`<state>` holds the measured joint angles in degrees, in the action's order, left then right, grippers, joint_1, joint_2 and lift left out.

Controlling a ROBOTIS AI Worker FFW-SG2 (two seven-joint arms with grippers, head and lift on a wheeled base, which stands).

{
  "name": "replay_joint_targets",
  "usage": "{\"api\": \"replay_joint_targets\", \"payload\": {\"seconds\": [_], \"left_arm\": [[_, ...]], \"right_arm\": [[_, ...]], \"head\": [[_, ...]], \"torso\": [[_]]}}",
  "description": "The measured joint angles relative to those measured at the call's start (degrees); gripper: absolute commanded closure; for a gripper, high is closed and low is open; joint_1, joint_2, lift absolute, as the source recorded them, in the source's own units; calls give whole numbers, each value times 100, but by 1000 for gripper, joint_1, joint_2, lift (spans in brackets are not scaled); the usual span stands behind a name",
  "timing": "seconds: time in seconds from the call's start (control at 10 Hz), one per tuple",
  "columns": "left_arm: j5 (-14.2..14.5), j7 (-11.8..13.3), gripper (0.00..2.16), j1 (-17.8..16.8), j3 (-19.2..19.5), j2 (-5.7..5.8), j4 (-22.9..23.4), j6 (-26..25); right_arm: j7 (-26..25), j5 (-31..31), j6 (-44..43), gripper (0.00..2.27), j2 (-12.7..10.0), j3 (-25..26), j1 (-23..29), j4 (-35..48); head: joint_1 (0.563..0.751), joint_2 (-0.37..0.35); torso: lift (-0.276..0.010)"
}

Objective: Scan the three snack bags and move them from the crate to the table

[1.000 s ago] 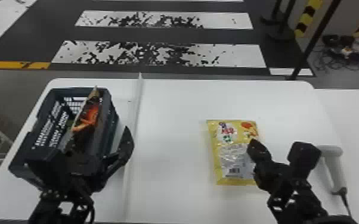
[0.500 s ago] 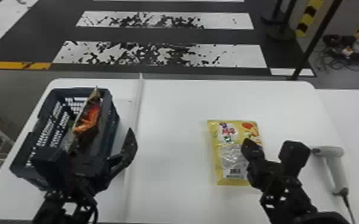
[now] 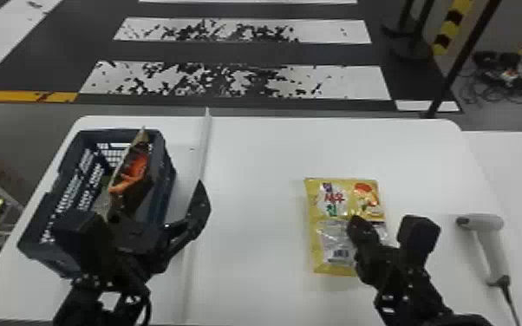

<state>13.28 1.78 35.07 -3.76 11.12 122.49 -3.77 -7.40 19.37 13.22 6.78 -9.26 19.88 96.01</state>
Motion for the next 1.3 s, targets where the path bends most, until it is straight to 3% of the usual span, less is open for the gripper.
{"api": "replay_joint_targets", "payload": {"seconds": [0.1, 0.2, 0.3, 0.4, 0.8, 1.1, 1.3], "left_arm": [[-1, -3, 33, 0, -5, 4, 63, -12], [-1, -3, 33, 6, -14, 4, 97, -17], [-2, -3, 33, 9, -23, 4, 107, -11], [-4, -3, 33, 8, -28, 5, 108, -7], [-7, 6, 33, -24, -95, 29, 130, 13], [64, 6, 33, -77, -91, 109, -40, 112], [168, 14, 33, -75, -9, 169, -71, 183]], "right_arm": [[-20, 3, -46, 2000, -1, 16, 10, 3], [-92, 9, -74, 1534, -1, 32, 91, 154], [-127, 15, -159, 427, 1, 82, 254, 460], [-124, 15, -290, -2, 6, 202, 458, 853], [238, -194, -20, 63, 121, 1284, 1124, 1899], [573, -197, 252, 63, 180, 1940, 1242, 1717], [982, -199, 271, 70, 253, 2296, 1193, 1394]], "head": [[695, 15], [695, 10], [695, 3], [695, -2], [695, -116], [695, -214], [695, -240]], "torso": [[-62], [-62], [-62], [-62], [-62], [-62], [-62]]}}
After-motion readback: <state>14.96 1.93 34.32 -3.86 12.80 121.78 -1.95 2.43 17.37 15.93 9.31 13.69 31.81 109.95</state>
